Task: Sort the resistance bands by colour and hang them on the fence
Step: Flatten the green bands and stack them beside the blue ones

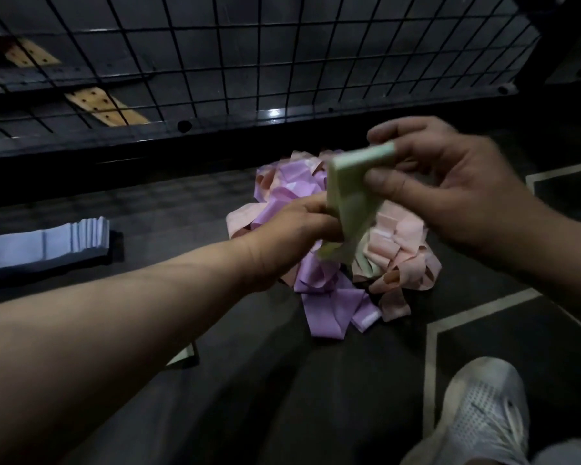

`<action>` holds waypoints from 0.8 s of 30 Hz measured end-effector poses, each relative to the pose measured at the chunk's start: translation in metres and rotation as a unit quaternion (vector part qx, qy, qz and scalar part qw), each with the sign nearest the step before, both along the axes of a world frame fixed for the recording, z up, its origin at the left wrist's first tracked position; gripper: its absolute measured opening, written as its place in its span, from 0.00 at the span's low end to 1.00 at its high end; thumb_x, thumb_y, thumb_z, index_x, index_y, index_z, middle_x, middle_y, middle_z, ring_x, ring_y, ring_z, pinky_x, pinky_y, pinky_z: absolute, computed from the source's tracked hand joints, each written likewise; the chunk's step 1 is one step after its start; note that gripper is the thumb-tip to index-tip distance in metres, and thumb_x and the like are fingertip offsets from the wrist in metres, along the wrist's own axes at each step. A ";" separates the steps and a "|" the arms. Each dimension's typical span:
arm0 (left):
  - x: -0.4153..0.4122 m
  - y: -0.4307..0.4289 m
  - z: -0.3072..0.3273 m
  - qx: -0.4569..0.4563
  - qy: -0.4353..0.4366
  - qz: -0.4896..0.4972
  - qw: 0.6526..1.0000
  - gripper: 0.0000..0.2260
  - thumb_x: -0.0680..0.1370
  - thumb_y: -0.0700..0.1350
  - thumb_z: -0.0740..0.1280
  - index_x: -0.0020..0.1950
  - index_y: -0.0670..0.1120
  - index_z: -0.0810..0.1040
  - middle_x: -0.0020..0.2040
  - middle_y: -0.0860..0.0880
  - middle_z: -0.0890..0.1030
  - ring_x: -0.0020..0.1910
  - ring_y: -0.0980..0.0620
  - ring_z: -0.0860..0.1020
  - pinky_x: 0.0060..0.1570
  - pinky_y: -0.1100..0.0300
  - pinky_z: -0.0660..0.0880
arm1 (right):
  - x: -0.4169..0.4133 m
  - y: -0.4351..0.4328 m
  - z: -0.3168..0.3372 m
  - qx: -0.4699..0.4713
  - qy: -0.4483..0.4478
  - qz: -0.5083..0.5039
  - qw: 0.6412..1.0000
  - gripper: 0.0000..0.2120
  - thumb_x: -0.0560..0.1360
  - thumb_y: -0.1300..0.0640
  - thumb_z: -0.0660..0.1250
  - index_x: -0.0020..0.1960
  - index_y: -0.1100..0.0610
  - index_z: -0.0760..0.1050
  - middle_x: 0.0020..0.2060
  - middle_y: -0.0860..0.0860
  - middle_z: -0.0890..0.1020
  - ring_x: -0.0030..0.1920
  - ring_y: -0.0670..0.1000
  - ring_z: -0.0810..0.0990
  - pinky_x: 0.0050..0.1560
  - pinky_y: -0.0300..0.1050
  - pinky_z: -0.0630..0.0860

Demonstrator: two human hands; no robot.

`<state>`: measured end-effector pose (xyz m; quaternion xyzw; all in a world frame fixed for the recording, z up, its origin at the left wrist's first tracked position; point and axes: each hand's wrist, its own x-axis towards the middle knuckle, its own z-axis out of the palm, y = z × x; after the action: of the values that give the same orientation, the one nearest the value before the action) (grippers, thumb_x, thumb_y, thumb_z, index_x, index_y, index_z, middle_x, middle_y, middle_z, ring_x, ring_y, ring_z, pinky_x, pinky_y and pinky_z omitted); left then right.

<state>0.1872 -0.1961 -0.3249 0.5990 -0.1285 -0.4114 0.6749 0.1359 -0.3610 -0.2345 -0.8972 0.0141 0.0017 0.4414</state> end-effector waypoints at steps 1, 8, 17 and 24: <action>0.003 0.001 0.000 -0.006 0.002 -0.007 1.000 0.18 0.67 0.37 0.62 0.55 0.35 0.79 0.55 0.36 0.81 0.54 0.41 0.80 0.58 0.51 0.76 | 0.002 0.001 0.003 0.049 -0.012 -0.034 0.998 0.07 0.76 0.57 0.69 0.54 0.55 0.80 0.56 0.48 0.80 0.55 0.42 0.81 0.55 0.39 0.79; -0.003 0.020 -0.014 -0.020 0.162 -0.005 0.987 0.11 0.75 0.44 0.64 0.48 0.41 0.84 0.44 0.43 0.84 0.43 0.44 0.81 0.45 0.55 0.77 | 0.023 -0.014 -0.016 0.257 0.040 -0.237 0.936 0.06 0.81 0.61 0.64 0.57 0.57 0.76 0.53 0.57 0.84 0.50 0.53 0.86 0.45 0.51 0.84; 0.001 0.058 -0.039 0.062 0.117 -0.055 0.990 0.13 0.74 0.42 0.72 0.55 0.37 0.79 0.40 0.39 0.82 0.31 0.45 0.79 0.30 0.59 0.76 | 0.033 -0.047 -0.032 0.326 0.074 -0.375 0.865 0.04 0.82 0.61 0.62 0.49 0.57 0.75 0.43 0.53 0.85 0.41 0.48 0.86 0.38 0.42 0.82; 0.009 0.070 -0.058 0.192 0.037 0.072 0.978 0.06 0.75 0.40 0.74 0.49 0.41 0.80 0.36 0.42 0.83 0.24 0.50 0.76 0.22 0.63 0.68 | 0.027 -0.054 -0.047 0.392 0.186 -0.353 0.829 0.05 0.80 0.62 0.63 0.54 0.61 0.77 0.47 0.54 0.84 0.47 0.48 0.85 0.42 0.42 0.83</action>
<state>0.1958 -0.1257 -0.3826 0.7094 0.0216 -0.4001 0.5798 0.1632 -0.4151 -0.2813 -0.5654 0.4098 0.0179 0.7156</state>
